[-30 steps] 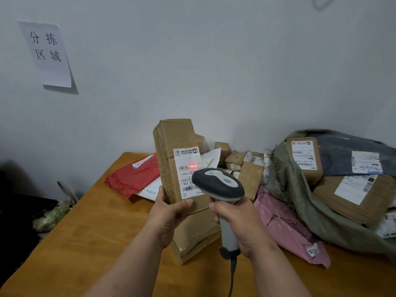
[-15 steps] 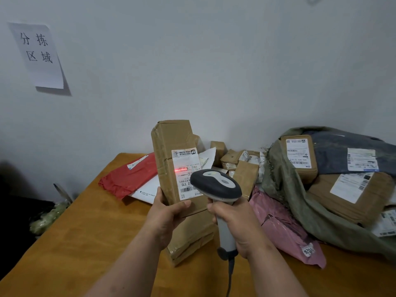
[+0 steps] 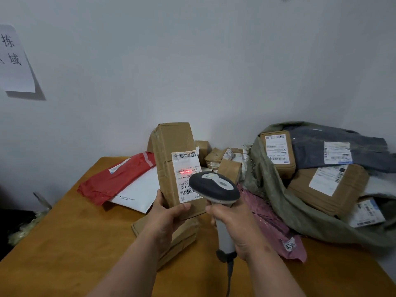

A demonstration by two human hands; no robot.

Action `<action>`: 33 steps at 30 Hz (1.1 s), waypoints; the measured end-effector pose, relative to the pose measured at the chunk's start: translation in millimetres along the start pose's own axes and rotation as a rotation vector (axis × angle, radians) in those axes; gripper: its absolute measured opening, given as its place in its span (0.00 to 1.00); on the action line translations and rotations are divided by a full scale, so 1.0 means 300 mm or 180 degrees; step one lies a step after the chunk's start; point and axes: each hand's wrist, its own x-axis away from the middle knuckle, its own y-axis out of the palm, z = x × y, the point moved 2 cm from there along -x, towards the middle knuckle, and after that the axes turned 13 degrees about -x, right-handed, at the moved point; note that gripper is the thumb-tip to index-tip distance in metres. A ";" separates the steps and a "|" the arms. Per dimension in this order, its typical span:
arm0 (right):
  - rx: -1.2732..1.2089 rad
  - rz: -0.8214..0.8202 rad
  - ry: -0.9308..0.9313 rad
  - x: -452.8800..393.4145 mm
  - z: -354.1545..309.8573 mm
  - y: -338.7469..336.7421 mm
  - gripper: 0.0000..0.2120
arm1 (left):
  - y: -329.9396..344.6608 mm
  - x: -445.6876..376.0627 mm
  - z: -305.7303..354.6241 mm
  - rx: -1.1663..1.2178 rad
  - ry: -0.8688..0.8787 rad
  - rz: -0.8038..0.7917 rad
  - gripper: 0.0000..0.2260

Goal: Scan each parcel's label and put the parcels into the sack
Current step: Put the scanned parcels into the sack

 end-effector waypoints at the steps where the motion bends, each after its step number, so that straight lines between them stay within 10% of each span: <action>1: 0.0004 0.0012 -0.0011 0.002 -0.003 -0.012 0.03 | 0.012 -0.003 -0.003 -0.0007 -0.0016 -0.0015 0.35; 33: -0.0203 0.0427 0.0186 0.021 -0.038 -0.166 0.10 | 0.132 -0.031 -0.003 0.0214 -0.0168 -0.0044 0.36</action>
